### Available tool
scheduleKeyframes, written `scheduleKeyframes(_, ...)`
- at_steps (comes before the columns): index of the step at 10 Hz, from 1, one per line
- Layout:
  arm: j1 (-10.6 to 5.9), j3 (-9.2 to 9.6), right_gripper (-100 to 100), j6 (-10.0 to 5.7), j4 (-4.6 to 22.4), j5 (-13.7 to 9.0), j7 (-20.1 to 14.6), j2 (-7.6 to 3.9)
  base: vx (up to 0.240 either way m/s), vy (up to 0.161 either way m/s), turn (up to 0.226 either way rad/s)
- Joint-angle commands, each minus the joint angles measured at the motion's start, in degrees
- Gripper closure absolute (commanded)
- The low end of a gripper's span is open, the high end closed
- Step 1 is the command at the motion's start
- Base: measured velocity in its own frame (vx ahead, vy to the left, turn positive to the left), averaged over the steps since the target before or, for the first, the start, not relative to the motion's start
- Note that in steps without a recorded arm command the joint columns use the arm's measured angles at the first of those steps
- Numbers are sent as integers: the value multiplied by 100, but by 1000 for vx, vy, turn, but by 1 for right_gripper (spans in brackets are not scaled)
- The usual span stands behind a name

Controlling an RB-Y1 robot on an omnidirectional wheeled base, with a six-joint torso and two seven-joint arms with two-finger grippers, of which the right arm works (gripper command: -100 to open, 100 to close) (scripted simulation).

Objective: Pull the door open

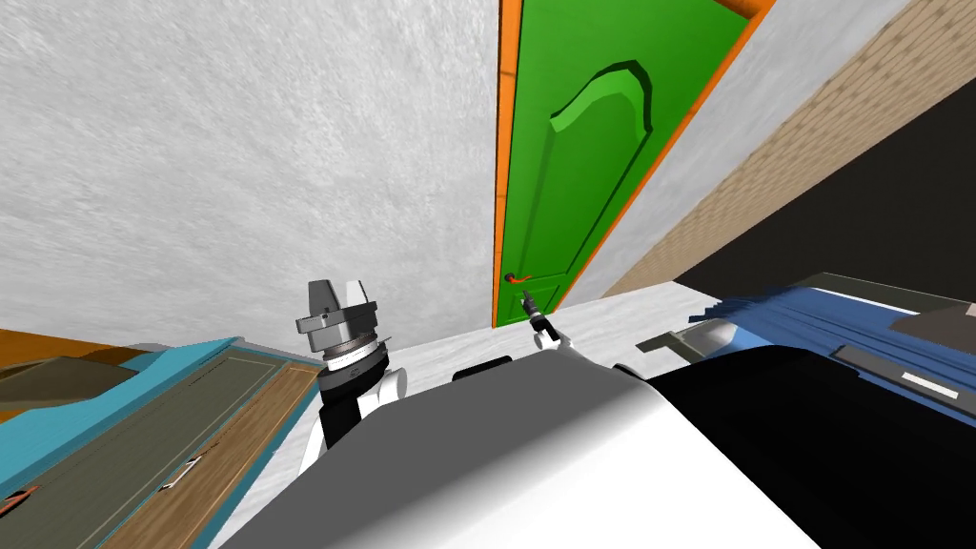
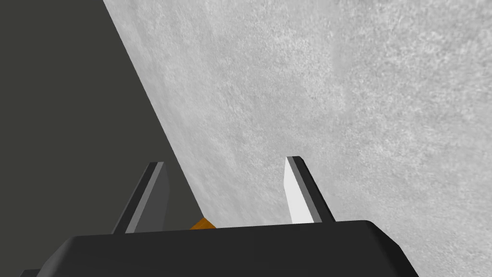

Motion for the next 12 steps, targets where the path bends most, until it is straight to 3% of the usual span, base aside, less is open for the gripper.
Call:
scheduleKeyframes(1, -69, 34, -100, -19, 181, -44, -20, -48, 21, -77, 66)
scheduleKeyframes(3, -161, 87, -100, -33, 443, -120, -34, -125, 32, -84, 118)
scheduleKeyframes(4, -157, 91, -100, -78, 444, -89, -51, -100, 16, -44, 22)
scheduleKeyframes(12, -9, -382, -100, -620, 1254, -182, -692, -522, 165, 9, 180)
